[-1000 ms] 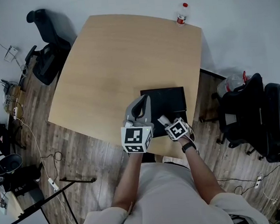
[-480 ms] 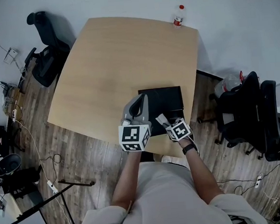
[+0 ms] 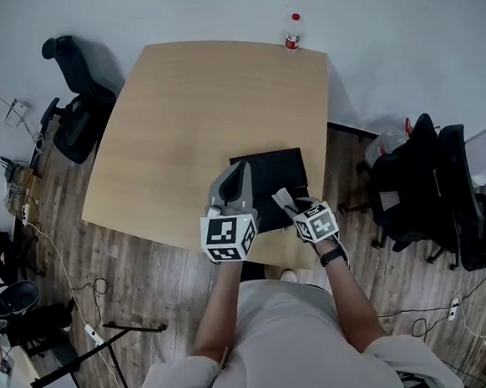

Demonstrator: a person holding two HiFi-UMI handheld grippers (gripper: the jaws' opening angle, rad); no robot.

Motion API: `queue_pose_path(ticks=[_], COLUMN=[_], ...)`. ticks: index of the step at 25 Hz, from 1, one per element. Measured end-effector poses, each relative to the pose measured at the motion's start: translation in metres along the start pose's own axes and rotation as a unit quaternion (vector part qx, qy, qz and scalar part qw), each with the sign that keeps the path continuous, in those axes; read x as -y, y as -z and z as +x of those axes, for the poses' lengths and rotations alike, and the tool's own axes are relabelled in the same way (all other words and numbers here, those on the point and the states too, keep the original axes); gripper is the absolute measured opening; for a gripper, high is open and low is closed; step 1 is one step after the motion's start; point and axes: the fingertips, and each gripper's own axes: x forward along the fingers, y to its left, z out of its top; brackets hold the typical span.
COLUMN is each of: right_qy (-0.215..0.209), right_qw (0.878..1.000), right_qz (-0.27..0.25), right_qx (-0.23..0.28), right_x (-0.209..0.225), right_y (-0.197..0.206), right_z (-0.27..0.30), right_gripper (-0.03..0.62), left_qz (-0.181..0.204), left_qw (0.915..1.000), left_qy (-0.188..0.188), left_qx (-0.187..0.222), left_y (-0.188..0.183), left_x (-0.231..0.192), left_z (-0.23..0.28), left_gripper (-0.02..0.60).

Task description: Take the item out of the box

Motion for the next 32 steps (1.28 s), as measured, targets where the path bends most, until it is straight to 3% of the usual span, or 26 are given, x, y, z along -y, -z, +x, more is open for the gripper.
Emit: queue_pose_path(ticks=[6, 15, 23, 32], right_qy=[0.040, 0.053, 0.080, 0.104], right_qw=[0.996, 0.982, 0.964, 0.930], right_qz=[0.039, 0.054, 0.010, -0.033], right_qx=[0.067, 0.174, 0.254, 0.352], right_x=[0.020, 0.020, 0.011, -0.019], right_y=[-0.023, -0.045, -0.069, -0.090], right_z=[-0.041, -0.116, -0.189, -0.260], right_gripper=[0.133, 0.133, 0.133, 0.133], left_qz=[0.014, 0.020, 0.033, 0.066], left_qw=[0.9999, 0.9997, 0.9990, 0.9961], left_qy=[0.008, 0.002, -0.018, -0.043], left_qx=[0.006, 0.010, 0.024, 0.040], left_y=[-0.010, -0.014, -0.015, -0.021], left_x=[0.021, 0.046, 0.073, 0.095], left_z=[-0.014, -0.048, -0.077, -0.110], left_gripper=[0.008, 0.008, 0.008, 0.008])
